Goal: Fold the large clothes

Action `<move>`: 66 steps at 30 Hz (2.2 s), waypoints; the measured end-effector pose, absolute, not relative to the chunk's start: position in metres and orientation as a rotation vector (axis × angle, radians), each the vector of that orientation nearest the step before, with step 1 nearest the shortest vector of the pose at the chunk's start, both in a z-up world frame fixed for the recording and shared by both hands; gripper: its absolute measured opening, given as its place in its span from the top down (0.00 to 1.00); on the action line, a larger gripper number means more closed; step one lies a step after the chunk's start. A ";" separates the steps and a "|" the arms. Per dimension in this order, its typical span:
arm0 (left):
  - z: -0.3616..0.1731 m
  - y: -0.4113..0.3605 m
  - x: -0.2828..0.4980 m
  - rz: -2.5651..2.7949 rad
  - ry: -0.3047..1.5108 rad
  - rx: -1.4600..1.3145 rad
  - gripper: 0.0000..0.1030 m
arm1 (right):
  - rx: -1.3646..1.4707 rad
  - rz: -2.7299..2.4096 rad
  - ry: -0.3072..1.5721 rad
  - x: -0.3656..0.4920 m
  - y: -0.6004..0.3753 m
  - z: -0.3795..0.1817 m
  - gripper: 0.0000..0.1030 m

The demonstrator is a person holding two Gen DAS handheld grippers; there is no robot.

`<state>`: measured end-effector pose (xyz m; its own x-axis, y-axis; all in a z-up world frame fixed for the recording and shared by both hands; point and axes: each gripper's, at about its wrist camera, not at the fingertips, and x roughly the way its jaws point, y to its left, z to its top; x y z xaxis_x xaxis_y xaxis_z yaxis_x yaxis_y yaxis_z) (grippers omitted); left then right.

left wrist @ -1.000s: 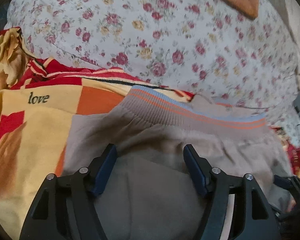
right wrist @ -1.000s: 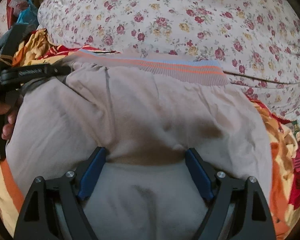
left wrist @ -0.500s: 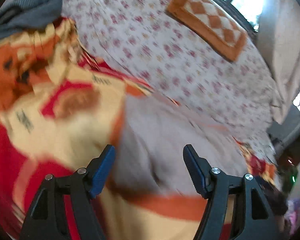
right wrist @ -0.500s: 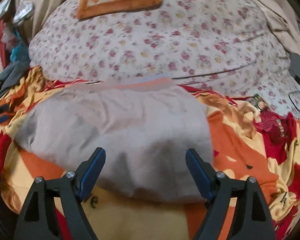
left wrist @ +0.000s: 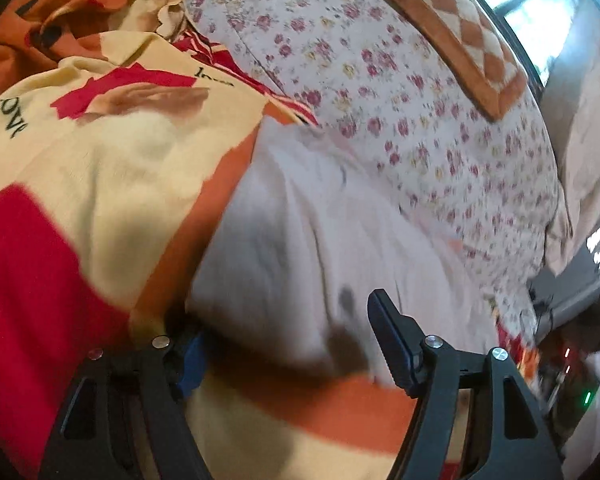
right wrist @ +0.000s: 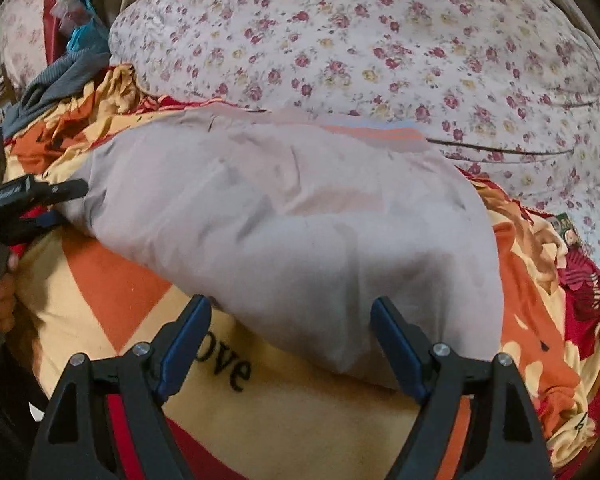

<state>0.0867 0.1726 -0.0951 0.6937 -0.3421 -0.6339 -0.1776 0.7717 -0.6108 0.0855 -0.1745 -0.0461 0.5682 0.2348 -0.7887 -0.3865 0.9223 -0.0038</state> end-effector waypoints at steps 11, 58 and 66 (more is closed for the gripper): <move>-0.084 0.164 0.103 -0.086 0.798 -0.570 0.67 | 0.025 0.236 0.844 0.102 -0.223 -0.034 0.17; -0.092 0.185 0.077 -0.123 0.837 -0.710 0.54 | 0.179 0.330 0.717 0.042 -0.300 0.012 0.75; -0.096 0.193 0.085 -0.056 0.793 -0.699 0.76 | 0.078 0.200 0.742 0.141 -0.245 0.008 0.75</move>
